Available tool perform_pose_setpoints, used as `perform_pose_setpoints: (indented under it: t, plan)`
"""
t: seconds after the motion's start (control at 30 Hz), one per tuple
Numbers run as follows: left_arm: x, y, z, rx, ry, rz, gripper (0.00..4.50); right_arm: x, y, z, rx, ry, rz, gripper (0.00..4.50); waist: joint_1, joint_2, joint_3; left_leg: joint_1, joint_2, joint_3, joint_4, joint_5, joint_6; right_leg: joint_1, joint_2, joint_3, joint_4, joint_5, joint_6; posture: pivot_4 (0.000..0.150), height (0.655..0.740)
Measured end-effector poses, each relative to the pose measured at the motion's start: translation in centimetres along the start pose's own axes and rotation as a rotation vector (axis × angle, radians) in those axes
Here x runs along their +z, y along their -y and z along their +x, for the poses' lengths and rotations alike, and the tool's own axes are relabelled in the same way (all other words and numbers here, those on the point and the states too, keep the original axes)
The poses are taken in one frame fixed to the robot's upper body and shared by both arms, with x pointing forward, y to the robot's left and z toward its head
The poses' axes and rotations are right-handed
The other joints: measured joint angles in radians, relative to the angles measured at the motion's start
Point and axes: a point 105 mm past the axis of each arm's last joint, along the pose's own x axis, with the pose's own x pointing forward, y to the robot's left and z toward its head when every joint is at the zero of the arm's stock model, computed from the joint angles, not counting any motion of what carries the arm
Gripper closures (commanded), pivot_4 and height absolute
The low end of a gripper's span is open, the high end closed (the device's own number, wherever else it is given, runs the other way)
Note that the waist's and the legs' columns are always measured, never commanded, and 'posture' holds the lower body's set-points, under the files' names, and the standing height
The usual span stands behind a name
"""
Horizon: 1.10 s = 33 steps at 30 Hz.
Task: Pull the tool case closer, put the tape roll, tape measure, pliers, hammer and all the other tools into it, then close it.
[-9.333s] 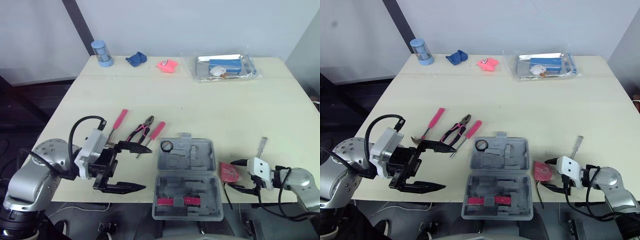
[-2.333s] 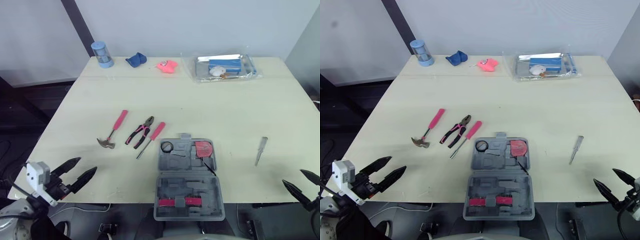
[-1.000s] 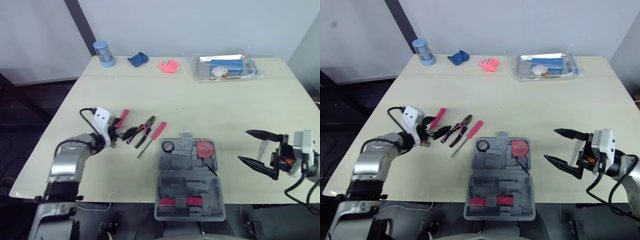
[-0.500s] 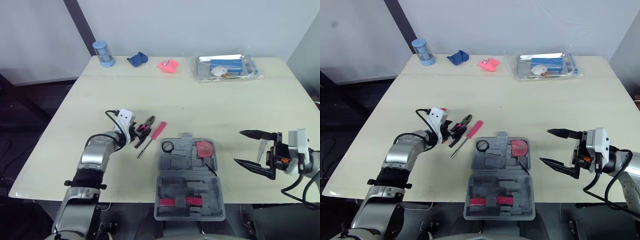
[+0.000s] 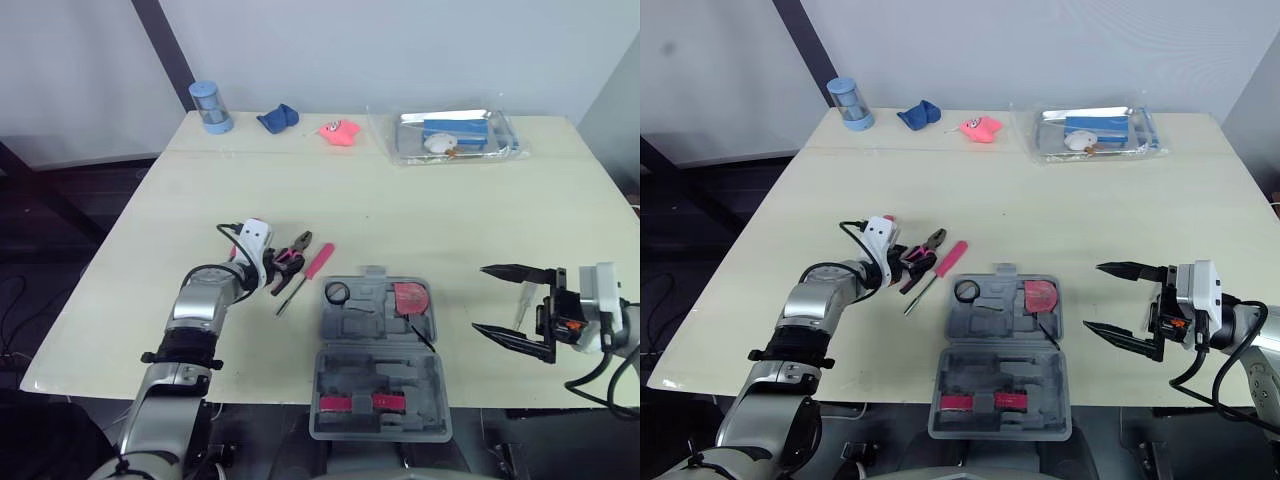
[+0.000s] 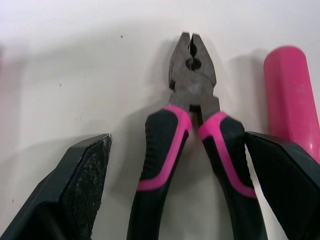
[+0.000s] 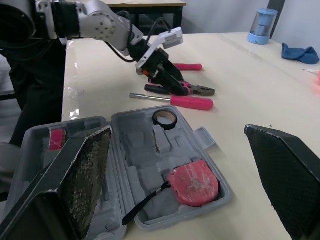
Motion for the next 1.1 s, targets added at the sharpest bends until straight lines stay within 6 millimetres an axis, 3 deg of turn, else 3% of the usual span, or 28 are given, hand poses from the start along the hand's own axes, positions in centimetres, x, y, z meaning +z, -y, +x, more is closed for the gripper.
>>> perform_pose_setpoints:
  t: [0.03,0.1,0.17,0.2,0.23,0.5,0.83,0.97,1.1]
  plan:
    - [0.0,0.0,0.0,0.0,0.0,-0.001,0.39,0.0,0.0,0.0,0.002,0.0,0.0,0.0,0.0,0.0,0.0,0.0,0.0,0.0,0.0,0.0,0.0,0.0,0.0,0.0,0.0,0.0,0.0,0.15,0.74]
    - [0.0,0.0,0.2,-0.001,0.006,-0.005,0.63,0.0,0.0,0.0,0.005,0.0,-0.002,0.0,0.0,0.0,0.0,0.0,0.0,0.0,0.0,0.0,0.0,0.0,0.0,0.0,0.0,0.0,0.0,0.15,0.74]
    - [0.0,0.2,0.4,-0.006,0.009,-0.008,1.68,0.0,-0.1,0.0,0.006,0.001,-0.004,0.0,0.0,0.0,0.0,0.0,0.0,0.0,0.0,0.0,0.0,0.0,0.0,0.0,0.0,0.0,0.0,0.15,0.74]
    - [0.0,0.2,0.4,-0.007,0.012,-0.009,2.03,0.0,-0.1,0.0,0.008,0.001,-0.005,0.0,0.0,0.0,0.0,0.0,0.0,0.0,0.0,0.0,0.0,0.0,0.0,0.0,0.0,0.0,0.0,0.15,0.74]
    - [0.0,0.2,0.4,-0.006,0.013,-0.009,2.11,0.0,-0.1,0.0,0.01,0.002,-0.007,0.0,0.0,0.0,0.0,0.0,0.0,0.0,0.0,0.0,0.0,0.0,0.0,0.0,0.0,0.0,0.0,0.15,0.74]
    - [-0.2,0.1,0.1,-0.003,0.021,-0.007,2.11,-0.5,-0.1,-0.4,0.01,0.001,0.007,0.0,-0.002,0.0,0.0,0.0,0.0,0.0,0.0,0.0,0.0,0.0,0.0,0.0,0.0,0.0,0.0,0.15,0.74]
    - [-1.0,-0.8,-3.3,0.003,0.001,0.005,2.11,-0.1,0.6,-0.7,-0.045,0.035,0.028,0.0,-0.002,0.0,0.0,-0.001,0.0,-0.002,0.001,0.0,0.0,0.0,0.0,-0.001,0.0,0.0,0.0,0.15,0.74]
    - [1.8,-0.3,-5.6,-0.098,0.031,0.09,2.11,-0.3,1.3,-0.9,-0.055,-0.034,0.061,0.0,0.0,-0.001,0.001,-0.001,0.0,-0.002,0.001,0.0,0.0,0.0,-0.001,-0.001,0.0,0.0,0.0,0.15,0.74]
    - [6.1,3.2,-6.6,-0.333,0.098,0.18,2.11,-0.1,1.9,-0.1,-0.051,-0.09,0.057,0.0,0.006,-0.001,0.001,-0.002,0.0,-0.002,0.001,0.0,0.0,0.0,-0.001,-0.002,-0.001,0.0,0.0,0.15,0.74]
